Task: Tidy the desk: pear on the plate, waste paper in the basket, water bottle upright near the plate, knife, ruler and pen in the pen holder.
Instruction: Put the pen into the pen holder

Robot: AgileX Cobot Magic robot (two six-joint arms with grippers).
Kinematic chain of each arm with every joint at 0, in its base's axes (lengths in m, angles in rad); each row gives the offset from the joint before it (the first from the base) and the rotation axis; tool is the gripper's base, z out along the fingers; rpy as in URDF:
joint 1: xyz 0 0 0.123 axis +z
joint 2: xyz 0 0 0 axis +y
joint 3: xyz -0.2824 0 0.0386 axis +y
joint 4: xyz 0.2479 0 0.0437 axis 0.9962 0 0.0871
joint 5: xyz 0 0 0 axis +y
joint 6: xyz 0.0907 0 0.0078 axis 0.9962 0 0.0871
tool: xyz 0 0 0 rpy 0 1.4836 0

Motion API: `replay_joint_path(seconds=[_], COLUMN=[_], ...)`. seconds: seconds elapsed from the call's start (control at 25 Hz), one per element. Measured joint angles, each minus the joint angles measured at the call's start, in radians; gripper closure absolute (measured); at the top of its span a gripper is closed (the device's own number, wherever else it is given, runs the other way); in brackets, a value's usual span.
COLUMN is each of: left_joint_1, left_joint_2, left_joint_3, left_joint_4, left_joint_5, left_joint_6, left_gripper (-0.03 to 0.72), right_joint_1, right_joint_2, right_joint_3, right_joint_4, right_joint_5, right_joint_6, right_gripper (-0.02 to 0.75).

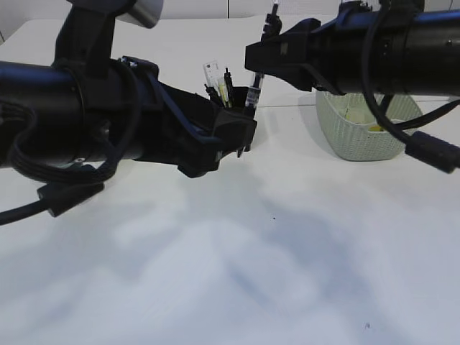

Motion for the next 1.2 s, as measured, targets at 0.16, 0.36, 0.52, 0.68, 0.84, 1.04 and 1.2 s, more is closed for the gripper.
replay_joint_path(seconds=[0.16,0.36,0.52,0.68,0.84,1.04,1.2], left_joint_1=[0.0,0.022,0.092,0.165,0.238,0.357,0.47], left_joint_2=[0.0,0.0,0.0,0.0,0.0,0.0,0.0], left_joint_3=[0.0,0.0,0.0,0.0,0.0,0.0,0.0], left_joint_4=[0.026,0.091,0.121,0.195,0.242,0.287,0.285], left_joint_5=[0.002,0.03,0.075,0.134,0.182,0.249,0.301], left_joint_6=[0.0,0.0,0.0,0.0,0.0,0.0,-0.002], left_gripper=[0.162,0.162,0.162,0.162,0.162,0.162,0.162], right_joint_1=[0.0,0.0,0.0,0.0,0.0,0.0,0.0], right_joint_2=[0.006,0.006,0.006,0.006,0.018,0.049,0.056], right_joint_3=[0.0,0.0,-0.007,-0.034,-0.059,-0.075,-0.083], right_joint_4=[0.0,0.0,-0.018,-0.046,-0.05,-0.051,-0.057], right_joint_5=[-0.001,-0.014,-0.042,-0.066,-0.074,-0.077,-0.079], right_joint_6=[-0.037,-0.104,-0.119,-0.121,-0.121,-0.123,-0.123], right_gripper=[0.589,0.589,0.589,0.591,0.591,0.59,0.591])
